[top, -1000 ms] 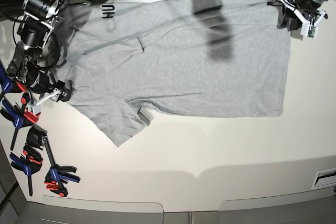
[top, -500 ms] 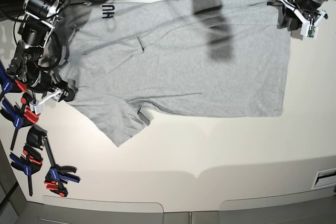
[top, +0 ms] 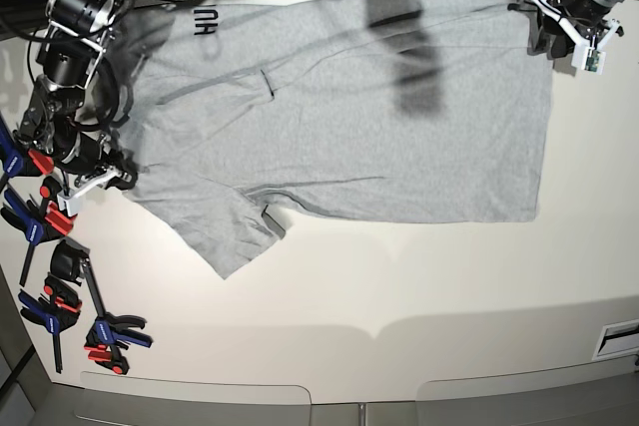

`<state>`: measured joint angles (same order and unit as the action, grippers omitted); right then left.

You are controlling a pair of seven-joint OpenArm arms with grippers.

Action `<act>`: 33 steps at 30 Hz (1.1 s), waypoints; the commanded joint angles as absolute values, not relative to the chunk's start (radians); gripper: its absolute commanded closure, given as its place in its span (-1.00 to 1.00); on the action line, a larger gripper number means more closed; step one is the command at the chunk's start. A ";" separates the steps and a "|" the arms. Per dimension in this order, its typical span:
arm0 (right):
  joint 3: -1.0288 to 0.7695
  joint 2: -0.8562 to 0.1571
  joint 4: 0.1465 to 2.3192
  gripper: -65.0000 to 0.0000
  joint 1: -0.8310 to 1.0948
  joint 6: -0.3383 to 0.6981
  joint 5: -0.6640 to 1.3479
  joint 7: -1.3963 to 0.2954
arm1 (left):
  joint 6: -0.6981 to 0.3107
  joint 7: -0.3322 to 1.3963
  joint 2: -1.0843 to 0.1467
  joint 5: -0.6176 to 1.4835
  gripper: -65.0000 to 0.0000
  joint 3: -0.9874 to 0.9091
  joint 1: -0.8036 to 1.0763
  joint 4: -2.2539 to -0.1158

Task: Fold the T-shirt properly
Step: 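Move the left gripper along the side edge toward the hem and grasp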

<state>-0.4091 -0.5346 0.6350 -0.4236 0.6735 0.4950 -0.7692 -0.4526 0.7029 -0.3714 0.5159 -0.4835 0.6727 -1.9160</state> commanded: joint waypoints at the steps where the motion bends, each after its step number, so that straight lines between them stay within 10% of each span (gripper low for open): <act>1: -0.412 -0.556 0.648 1.00 -0.448 0.683 0.509 -0.748 | -0.451 0.680 -0.383 0.525 0.41 -0.491 0.676 -1.932; 17: -0.412 -0.556 0.648 1.00 -0.449 0.683 0.509 -0.725 | -0.384 0.680 -0.383 0.524 0.41 -0.491 0.429 -1.866; 33: -0.412 -0.540 0.648 1.00 -0.448 0.683 0.505 -0.725 | -0.388 0.664 -0.452 0.619 0.32 -0.491 -0.180 -1.083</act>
